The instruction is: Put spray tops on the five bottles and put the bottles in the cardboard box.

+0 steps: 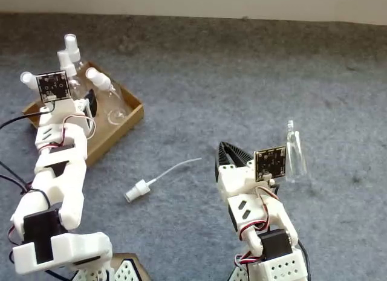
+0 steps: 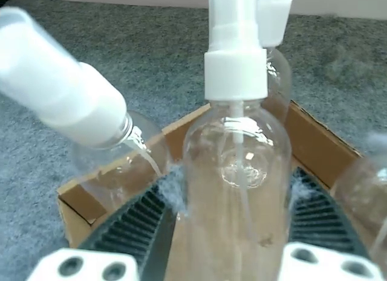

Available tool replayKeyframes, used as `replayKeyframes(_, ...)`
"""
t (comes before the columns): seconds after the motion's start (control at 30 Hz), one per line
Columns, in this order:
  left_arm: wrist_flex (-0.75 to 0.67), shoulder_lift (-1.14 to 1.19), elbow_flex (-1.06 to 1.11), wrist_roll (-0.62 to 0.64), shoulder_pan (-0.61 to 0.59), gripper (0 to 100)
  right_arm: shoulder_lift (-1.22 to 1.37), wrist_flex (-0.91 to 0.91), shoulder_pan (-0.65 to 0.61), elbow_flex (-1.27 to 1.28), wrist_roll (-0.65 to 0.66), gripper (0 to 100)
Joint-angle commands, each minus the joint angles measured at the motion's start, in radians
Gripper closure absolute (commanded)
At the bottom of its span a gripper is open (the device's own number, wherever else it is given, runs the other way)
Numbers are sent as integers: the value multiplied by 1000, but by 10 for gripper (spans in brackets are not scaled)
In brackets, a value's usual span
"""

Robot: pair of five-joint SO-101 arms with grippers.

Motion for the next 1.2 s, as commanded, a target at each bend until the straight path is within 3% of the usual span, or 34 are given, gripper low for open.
replayKeyframes(0.0, -18, -13, -7, 6, -31, 800, -10, 4, 12, 151, 11, 990)
replayKeyframes(1.17, -25, -74, 59, 8, -35, 803, -12, 2, 12, 151, 12, 990)
